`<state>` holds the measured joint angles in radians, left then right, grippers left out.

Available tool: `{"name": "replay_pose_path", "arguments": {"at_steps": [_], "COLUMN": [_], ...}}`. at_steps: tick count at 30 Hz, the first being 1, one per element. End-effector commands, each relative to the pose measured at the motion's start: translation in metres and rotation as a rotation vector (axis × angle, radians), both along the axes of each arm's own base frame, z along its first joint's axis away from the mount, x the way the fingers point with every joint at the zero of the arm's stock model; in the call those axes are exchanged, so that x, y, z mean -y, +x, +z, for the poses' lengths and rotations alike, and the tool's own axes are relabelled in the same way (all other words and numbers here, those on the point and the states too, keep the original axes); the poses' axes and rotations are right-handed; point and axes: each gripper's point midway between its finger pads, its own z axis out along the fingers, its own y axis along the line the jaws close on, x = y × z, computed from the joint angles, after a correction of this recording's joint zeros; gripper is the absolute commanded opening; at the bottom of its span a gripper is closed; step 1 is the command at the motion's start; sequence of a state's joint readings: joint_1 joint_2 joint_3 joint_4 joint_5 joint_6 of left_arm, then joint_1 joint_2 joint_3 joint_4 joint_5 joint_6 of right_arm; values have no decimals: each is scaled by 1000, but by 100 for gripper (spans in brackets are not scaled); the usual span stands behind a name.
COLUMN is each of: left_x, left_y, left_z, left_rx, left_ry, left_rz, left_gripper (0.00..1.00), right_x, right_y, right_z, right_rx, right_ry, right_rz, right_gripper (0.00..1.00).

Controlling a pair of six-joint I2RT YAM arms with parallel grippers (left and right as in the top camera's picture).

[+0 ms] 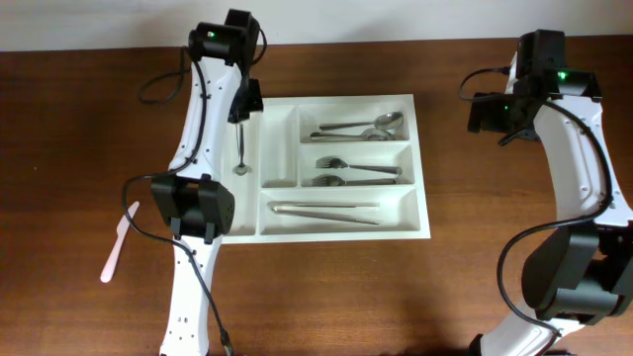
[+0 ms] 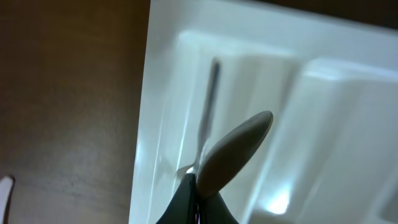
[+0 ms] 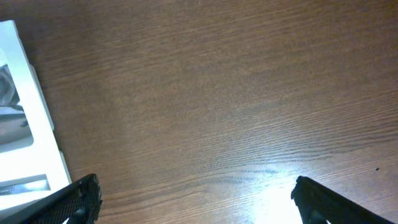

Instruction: Pack container

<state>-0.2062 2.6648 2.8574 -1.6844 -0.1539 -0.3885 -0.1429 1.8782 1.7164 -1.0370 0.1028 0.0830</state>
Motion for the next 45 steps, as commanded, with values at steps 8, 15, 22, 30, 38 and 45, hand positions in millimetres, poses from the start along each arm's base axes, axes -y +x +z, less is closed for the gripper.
{"name": "replay_pose_path", "arguments": {"at_steps": [8,15,22,30,38,45], "left_x": [-5,1,0,-1,0,-1], "left_y": [-6,-7,-8,-11,-9,-7], "left_z": [-6,-11,-31,-55,-55,-51], "left_rx": [-26,-34,-76,-125,-122,-111], "left_ry": [30,32,46,57,57,60], "left_rz": [49,35,34,28,1,-18], "left_gripper": [2,2,2,16,43,42], "right_x": [0,0,0,0,0,0], "right_y": [0,0,0,0,0,0], "right_z": [17,17,17,17,17,17], "right_rx": [44,44,44,44,44,44], "right_ry": [1,1,1,1,1,1], "right_rz": [-11,-11,-11,-11,-11,-11], "right_gripper": [99,99,99,99,99,99]}}
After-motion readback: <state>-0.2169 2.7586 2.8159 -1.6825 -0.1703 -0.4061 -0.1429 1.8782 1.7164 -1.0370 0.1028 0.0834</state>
